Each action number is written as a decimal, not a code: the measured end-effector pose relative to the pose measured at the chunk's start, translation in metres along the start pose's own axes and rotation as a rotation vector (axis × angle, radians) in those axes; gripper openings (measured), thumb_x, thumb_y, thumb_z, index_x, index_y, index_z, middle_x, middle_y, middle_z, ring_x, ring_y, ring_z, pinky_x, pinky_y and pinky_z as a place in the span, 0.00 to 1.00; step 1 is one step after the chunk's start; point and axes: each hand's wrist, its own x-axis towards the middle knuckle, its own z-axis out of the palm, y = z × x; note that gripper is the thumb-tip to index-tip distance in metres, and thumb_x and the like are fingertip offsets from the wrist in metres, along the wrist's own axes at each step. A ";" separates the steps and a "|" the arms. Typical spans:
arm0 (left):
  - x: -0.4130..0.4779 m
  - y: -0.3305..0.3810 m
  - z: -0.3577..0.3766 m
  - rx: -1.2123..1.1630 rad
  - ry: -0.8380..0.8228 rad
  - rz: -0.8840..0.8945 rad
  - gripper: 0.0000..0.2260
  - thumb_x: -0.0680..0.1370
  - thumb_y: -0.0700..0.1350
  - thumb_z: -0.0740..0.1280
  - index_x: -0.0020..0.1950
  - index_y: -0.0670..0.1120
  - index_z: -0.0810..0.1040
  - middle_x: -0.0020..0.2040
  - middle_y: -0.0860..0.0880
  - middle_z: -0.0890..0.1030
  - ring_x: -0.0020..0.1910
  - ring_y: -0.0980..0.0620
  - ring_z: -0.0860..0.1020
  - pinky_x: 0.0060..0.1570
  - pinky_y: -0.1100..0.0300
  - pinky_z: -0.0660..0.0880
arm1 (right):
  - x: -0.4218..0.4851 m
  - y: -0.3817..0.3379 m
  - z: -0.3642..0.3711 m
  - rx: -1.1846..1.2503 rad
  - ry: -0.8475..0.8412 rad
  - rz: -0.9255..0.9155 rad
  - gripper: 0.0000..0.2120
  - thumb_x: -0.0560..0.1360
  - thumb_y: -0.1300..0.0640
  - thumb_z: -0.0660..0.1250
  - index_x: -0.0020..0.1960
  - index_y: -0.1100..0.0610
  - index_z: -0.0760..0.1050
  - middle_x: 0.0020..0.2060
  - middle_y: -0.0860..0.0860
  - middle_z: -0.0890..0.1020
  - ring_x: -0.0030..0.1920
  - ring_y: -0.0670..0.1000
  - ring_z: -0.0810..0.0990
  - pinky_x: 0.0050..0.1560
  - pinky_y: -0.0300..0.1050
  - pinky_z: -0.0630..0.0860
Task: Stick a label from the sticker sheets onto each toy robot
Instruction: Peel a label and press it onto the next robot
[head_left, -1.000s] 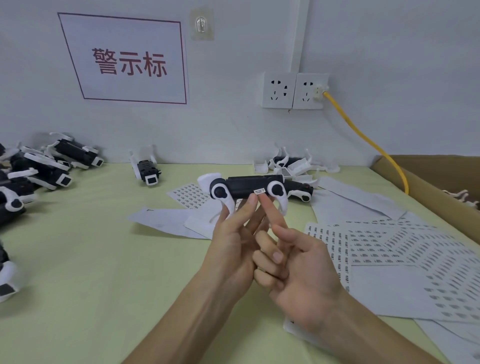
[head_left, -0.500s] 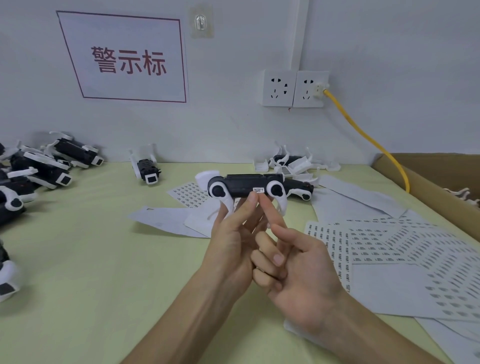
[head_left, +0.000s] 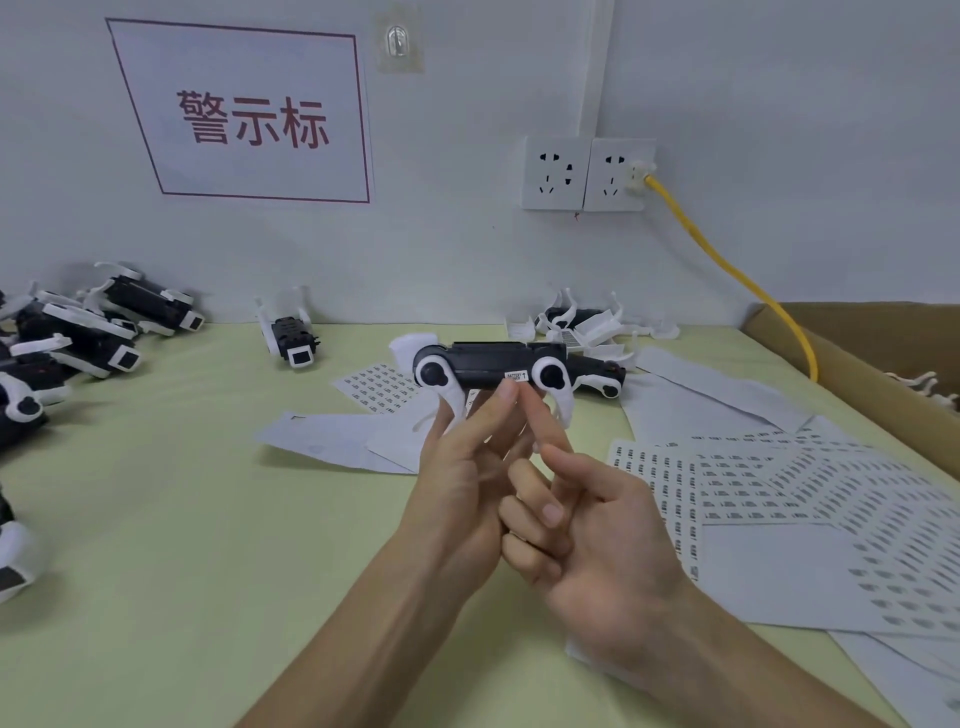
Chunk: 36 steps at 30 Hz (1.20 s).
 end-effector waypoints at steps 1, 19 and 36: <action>0.000 0.000 0.001 0.002 0.004 -0.004 0.24 0.72 0.49 0.75 0.62 0.50 0.67 0.54 0.45 0.79 0.40 0.49 0.83 0.39 0.57 0.80 | 0.000 0.000 0.000 0.001 -0.008 -0.001 0.24 0.73 0.58 0.63 0.66 0.46 0.81 0.25 0.49 0.63 0.27 0.47 0.52 0.27 0.41 0.50; 0.000 0.002 0.000 0.064 0.029 -0.023 0.22 0.74 0.52 0.73 0.62 0.51 0.67 0.50 0.48 0.81 0.34 0.50 0.78 0.36 0.57 0.76 | 0.000 0.002 -0.003 0.002 -0.043 0.010 0.24 0.73 0.58 0.63 0.67 0.46 0.80 0.25 0.49 0.64 0.27 0.48 0.53 0.26 0.41 0.53; 0.000 -0.001 0.000 0.073 0.105 0.075 0.22 0.72 0.50 0.74 0.59 0.49 0.67 0.50 0.43 0.82 0.29 0.50 0.78 0.34 0.57 0.77 | 0.001 0.004 -0.001 -0.006 0.016 -0.004 0.21 0.75 0.57 0.60 0.64 0.47 0.82 0.26 0.50 0.64 0.27 0.48 0.52 0.26 0.41 0.52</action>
